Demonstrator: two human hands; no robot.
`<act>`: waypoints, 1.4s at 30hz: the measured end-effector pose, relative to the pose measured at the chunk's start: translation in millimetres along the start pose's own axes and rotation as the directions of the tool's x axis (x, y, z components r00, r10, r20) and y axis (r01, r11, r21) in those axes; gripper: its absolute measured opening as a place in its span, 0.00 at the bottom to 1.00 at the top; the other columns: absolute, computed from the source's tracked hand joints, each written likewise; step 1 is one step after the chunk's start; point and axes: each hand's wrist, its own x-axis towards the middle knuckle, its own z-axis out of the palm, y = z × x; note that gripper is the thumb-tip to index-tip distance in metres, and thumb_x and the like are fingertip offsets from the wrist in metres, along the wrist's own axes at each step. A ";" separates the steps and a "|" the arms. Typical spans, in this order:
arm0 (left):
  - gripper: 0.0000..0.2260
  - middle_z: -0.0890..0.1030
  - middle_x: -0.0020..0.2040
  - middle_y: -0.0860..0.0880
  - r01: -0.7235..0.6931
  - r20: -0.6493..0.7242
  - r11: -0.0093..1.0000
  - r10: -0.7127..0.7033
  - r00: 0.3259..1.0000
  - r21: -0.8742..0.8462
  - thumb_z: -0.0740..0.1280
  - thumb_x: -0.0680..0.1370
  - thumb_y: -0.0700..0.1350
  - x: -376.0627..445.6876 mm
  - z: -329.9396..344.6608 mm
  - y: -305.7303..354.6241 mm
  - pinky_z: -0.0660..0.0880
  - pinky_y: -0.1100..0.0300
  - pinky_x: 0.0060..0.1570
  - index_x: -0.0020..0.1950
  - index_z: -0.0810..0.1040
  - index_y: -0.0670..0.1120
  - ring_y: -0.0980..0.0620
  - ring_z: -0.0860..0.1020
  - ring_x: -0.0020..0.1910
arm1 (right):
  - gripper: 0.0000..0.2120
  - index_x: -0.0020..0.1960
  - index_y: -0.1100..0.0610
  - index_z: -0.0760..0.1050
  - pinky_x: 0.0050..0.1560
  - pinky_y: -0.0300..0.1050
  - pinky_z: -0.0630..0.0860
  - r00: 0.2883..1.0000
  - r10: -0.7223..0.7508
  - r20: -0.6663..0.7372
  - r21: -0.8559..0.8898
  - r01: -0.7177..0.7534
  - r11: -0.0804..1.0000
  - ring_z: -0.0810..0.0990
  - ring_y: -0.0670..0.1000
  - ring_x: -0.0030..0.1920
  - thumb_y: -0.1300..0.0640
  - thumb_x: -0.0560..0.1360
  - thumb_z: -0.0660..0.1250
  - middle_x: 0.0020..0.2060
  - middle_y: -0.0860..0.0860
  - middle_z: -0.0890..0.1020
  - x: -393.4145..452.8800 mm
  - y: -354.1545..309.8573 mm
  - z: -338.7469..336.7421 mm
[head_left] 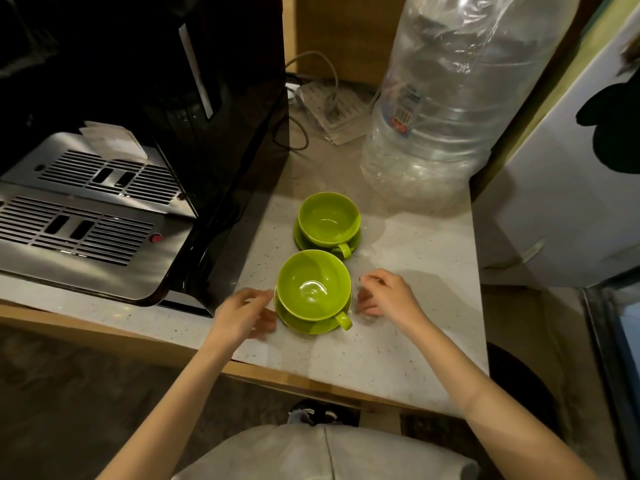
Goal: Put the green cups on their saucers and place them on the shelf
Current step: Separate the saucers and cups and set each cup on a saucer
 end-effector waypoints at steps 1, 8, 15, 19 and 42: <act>0.13 0.82 0.39 0.42 0.037 0.019 0.999 -0.037 0.999 0.011 0.63 0.76 0.48 2.7 -1.5 -0.5 0.80 0.62 0.30 0.56 0.75 0.40 0.49 0.82 0.33 | 0.08 0.50 0.60 0.75 0.44 0.52 0.82 0.998 0.050 0.037 0.028 -0.051 0.998 0.84 0.59 0.37 0.57 0.76 0.60 0.41 0.60 0.82 2.9 -0.7 -1.4; 0.11 0.84 0.27 0.45 0.136 0.134 0.989 -0.127 0.983 -0.065 0.66 0.74 0.39 14.8 2.1 -0.1 0.79 0.64 0.27 0.52 0.77 0.32 0.54 0.82 0.25 | 0.07 0.50 0.64 0.75 0.27 0.40 0.80 0.970 0.146 0.195 0.024 -0.154 0.988 0.82 0.49 0.23 0.64 0.76 0.61 0.35 0.59 0.81 7.1 -8.3 0.5; 0.07 0.82 0.24 0.47 0.082 0.092 0.996 -0.085 0.992 0.029 0.68 0.72 0.36 17.6 7.9 0.5 0.77 0.66 0.24 0.48 0.78 0.35 0.55 0.80 0.22 | 0.04 0.43 0.61 0.73 0.24 0.37 0.78 0.981 0.120 0.151 -0.055 -0.113 0.992 0.79 0.45 0.19 0.69 0.72 0.66 0.32 0.58 0.80 9.9 -3.5 5.8; 0.02 0.83 0.25 0.47 0.037 0.167 0.998 -0.045 0.985 0.049 0.67 0.73 0.36 13.6 6.6 -2.3 0.78 0.65 0.25 0.43 0.78 0.37 0.55 0.81 0.24 | 0.07 0.39 0.60 0.72 0.25 0.37 0.79 0.980 0.118 0.158 -0.030 -0.115 0.993 0.79 0.45 0.19 0.69 0.71 0.66 0.31 0.58 0.79 5.5 1.3 4.5; 0.06 0.81 0.23 0.47 -0.343 0.253 0.876 0.436 0.864 -0.340 0.64 0.73 0.35 -51.3 31.3 200.7 0.73 0.73 0.22 0.40 0.80 0.39 0.57 0.79 0.22 | 0.07 0.39 0.63 0.71 0.22 0.39 0.78 0.939 -0.328 -0.103 0.474 0.336 0.813 0.80 0.49 0.20 0.67 0.75 0.59 0.20 0.52 0.81 -94.4 -148.2 -118.4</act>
